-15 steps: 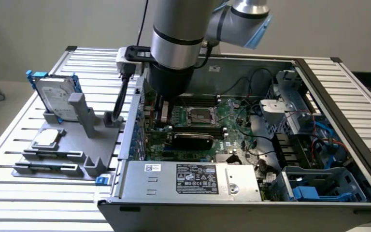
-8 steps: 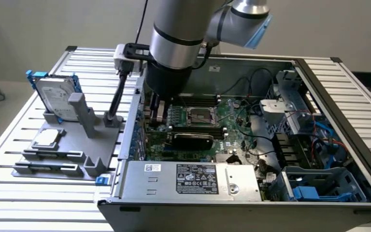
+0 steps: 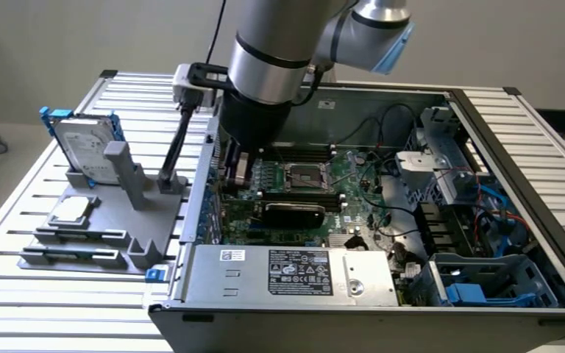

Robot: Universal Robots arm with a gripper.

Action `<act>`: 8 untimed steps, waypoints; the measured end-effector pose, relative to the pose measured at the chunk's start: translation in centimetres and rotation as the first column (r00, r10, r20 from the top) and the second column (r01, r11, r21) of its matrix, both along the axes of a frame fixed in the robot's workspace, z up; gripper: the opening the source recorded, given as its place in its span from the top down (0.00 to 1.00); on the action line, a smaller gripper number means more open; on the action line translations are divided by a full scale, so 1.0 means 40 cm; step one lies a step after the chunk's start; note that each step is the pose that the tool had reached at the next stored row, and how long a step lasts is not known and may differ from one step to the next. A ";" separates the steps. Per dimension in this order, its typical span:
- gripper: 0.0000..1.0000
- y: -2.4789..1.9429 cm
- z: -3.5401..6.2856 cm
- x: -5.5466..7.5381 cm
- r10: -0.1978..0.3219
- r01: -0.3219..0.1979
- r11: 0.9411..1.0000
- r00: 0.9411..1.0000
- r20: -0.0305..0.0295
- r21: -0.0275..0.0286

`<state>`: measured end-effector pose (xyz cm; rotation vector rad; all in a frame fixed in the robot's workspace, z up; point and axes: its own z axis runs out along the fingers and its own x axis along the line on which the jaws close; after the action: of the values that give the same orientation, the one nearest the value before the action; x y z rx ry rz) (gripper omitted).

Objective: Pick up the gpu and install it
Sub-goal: 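Press down on the gpu until it lock into place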

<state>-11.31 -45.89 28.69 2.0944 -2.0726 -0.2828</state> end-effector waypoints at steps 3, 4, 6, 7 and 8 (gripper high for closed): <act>0.89 0.000 0.000 0.000 0.000 0.000 1.000 1.000 -0.018 -0.018; 0.89 0.000 0.000 0.001 0.000 -0.001 1.000 1.000 -0.025 -0.024; 0.89 0.001 0.000 0.001 0.000 -0.001 0.999 0.999 -0.040 -0.033; 0.89 0.002 0.001 0.001 0.000 -0.001 0.999 0.999 -0.045 -0.037; 0.89 0.003 0.002 0.000 -0.001 -0.001 0.999 0.999 -0.050 -0.041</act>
<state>-11.29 -45.77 28.75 2.0429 -2.0324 -0.2871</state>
